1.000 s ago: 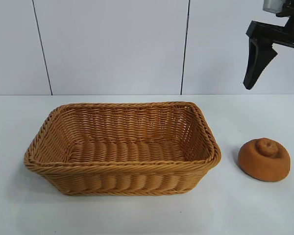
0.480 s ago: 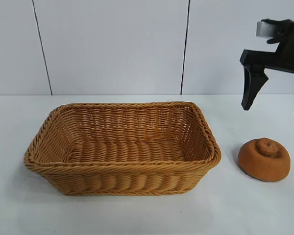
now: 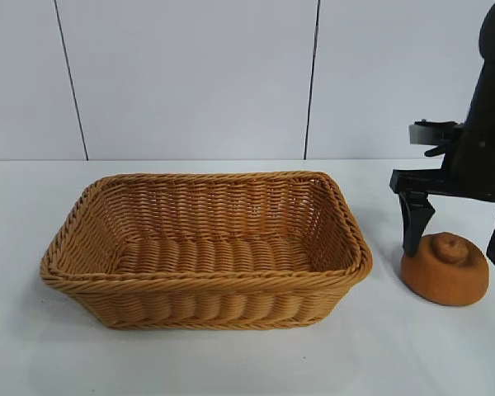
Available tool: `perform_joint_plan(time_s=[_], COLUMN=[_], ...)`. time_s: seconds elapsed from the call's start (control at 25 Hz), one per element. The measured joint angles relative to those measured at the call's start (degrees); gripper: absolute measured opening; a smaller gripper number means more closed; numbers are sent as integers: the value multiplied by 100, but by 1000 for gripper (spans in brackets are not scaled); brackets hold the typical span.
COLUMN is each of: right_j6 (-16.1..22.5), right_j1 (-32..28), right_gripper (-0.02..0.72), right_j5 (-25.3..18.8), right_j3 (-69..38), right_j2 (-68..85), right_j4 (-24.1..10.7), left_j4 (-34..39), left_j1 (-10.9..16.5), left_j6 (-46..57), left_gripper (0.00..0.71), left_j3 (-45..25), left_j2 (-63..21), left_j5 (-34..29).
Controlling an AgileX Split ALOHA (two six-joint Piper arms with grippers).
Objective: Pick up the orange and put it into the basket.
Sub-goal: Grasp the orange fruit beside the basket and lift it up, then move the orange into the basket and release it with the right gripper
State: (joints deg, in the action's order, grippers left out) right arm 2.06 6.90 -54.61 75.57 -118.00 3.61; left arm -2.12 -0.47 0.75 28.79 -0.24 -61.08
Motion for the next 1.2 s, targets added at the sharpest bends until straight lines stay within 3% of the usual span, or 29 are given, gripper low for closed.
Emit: perform_joint_plan(time_s=[0.12, 0.32, 0.4, 0.92, 1.2], right_j6=[0, 4, 4, 4, 4], right_j1=[0, 0, 0, 0, 0], right_gripper=[540, 135, 43, 43, 43], right_j5=[5, -44, -65, -68, -165], right_j3=[0, 1, 1, 1, 175], right_j2=[-34, -26, 70, 1788, 2246], right_j4=[0, -6, -6, 11, 458], left_j4=[0, 7, 7, 13, 13], left_j1=[0, 0, 0, 0, 0], left_j6=[0, 0, 0, 0, 0], left_gripper=[571, 571, 571, 571, 571], left_j3=[0, 0, 0, 0, 0], left_j2=[0, 0, 0, 0, 0], left_j5=[0, 0, 0, 0, 0])
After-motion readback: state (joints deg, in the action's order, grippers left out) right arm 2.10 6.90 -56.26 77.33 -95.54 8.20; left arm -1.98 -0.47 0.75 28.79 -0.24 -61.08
